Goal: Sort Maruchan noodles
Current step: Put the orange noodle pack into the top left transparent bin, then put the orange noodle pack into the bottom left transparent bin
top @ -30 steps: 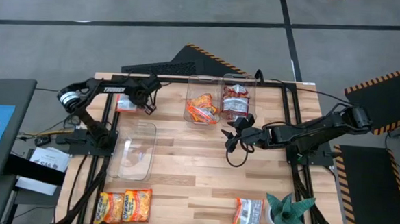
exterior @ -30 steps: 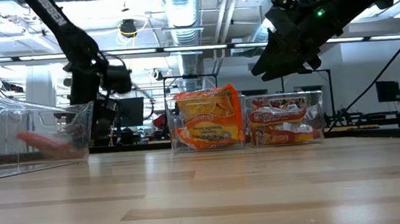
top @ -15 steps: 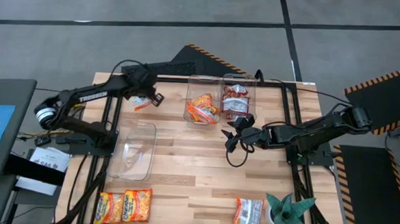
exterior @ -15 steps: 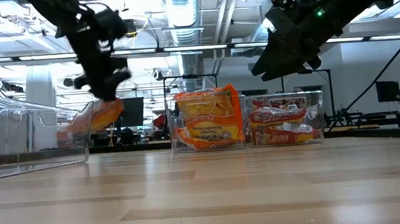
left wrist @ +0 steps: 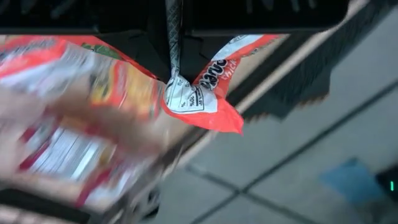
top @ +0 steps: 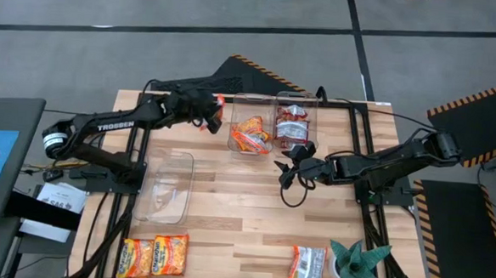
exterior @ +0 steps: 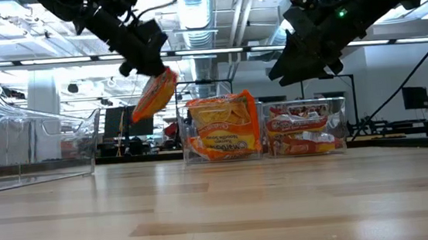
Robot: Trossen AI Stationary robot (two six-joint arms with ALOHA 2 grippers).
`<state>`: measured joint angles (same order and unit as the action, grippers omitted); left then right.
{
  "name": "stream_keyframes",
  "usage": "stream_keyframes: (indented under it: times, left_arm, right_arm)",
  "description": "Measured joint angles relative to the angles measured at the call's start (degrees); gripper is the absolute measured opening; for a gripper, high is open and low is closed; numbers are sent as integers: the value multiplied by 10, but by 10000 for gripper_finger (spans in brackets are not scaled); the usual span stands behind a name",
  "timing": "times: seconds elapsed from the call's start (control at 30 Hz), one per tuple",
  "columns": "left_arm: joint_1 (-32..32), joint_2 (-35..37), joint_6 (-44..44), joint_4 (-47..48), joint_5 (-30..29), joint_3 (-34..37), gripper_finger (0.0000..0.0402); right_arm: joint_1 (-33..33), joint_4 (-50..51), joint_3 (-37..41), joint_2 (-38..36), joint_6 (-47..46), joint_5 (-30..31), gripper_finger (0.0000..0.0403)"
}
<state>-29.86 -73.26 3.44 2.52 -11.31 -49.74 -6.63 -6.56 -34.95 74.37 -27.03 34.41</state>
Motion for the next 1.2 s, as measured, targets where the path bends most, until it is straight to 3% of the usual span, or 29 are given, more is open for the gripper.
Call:
stream_keyframes:
  times: [0.33, 0.6, 0.8, 1.0, 1.2]
  left_arm:
    - [3, -36, 18, -182, 79, -10, 0]
    - [16, -196, 7, -179, 121, -131, 0]
    - [19, -264, -6, -187, 130, -205, 11]
    - [21, -273, 1, -189, 137, -218, 57]
    - [21, -243, 7, -189, 157, -218, 146]
  right_arm:
    - [0, -14, 0, 0, 0, 1, 234]
    - [0, -26, 0, 0, 5, 2, 234]
    - [0, -27, 0, 0, 13, 2, 234]
    - [0, -32, 0, 0, 16, 2, 234]
    - [0, -33, 0, 0, 20, 2, 234]
